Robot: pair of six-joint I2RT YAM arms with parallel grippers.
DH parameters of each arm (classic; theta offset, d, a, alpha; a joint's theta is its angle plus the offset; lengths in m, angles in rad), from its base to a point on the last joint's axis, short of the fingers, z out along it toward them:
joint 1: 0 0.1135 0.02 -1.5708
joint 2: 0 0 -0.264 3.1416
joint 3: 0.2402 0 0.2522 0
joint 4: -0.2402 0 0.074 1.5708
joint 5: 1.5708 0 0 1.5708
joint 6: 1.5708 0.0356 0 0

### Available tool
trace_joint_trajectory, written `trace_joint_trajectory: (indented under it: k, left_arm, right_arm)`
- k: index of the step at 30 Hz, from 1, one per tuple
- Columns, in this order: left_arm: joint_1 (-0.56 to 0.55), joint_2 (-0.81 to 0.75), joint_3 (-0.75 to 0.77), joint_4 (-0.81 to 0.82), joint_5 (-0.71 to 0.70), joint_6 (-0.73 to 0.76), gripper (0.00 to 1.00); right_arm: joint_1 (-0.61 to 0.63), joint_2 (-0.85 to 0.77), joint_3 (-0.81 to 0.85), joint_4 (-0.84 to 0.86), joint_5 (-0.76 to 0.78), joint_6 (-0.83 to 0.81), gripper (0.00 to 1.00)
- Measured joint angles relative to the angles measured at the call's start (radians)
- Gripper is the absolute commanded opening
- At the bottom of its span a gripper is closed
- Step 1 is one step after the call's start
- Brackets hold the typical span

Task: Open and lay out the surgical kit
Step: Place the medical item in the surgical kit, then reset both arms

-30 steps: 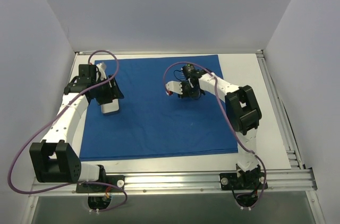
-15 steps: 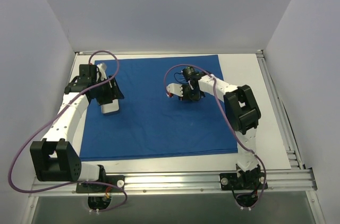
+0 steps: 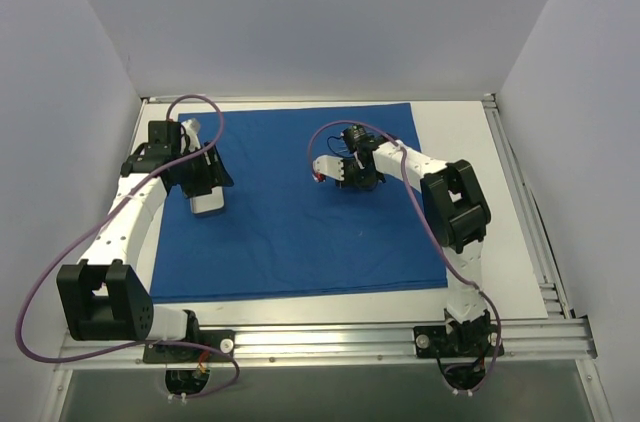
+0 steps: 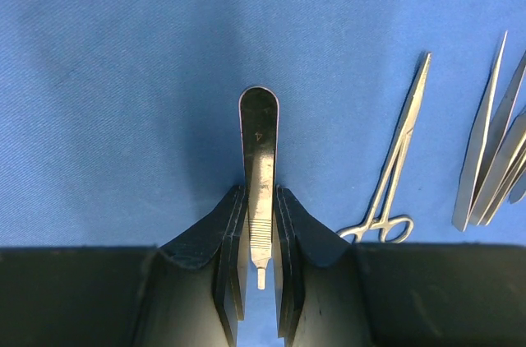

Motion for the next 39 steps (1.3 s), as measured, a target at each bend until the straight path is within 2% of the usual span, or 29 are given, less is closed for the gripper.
trace_joint_trajectory:
  k: [15, 23, 24, 25, 32, 39]
  left_arm:
    - [0.0, 0.014, 0.0, 0.0, 0.008, 0.0, 0.7]
    - [0.0, 0.015, 0.0, 0.0, 0.012, 0.002, 0.7]
    - [0.0, 0.015, 0.0, 0.0, 0.013, 0.002, 0.7]
    - [0.0, 0.015, 0.0, 0.0, 0.014, 0.002, 0.7]
    - [0.002, 0.018, 0.0, 0.0, 0.024, 0.007, 0.7]
    - [0.002, 0.021, 0.0, 0.0, 0.027, 0.01, 0.7]
  right_arm:
    - [0.0, -0.001, -0.012, 0.033, 0.015, -0.001, 0.28]
    - [-0.003, -0.005, -0.015, 0.058, 0.023, -0.001, 0.44]
    - [-0.004, -0.007, -0.018, 0.063, 0.023, 0.0, 0.5]
    - [-0.005, -0.01, -0.021, 0.068, 0.024, 0.003, 0.51]
    - [-0.005, -0.036, -0.048, 0.074, 0.026, 0.008, 0.55]
    - [-0.004, -0.088, -0.087, 0.004, 0.027, 0.055, 0.56]
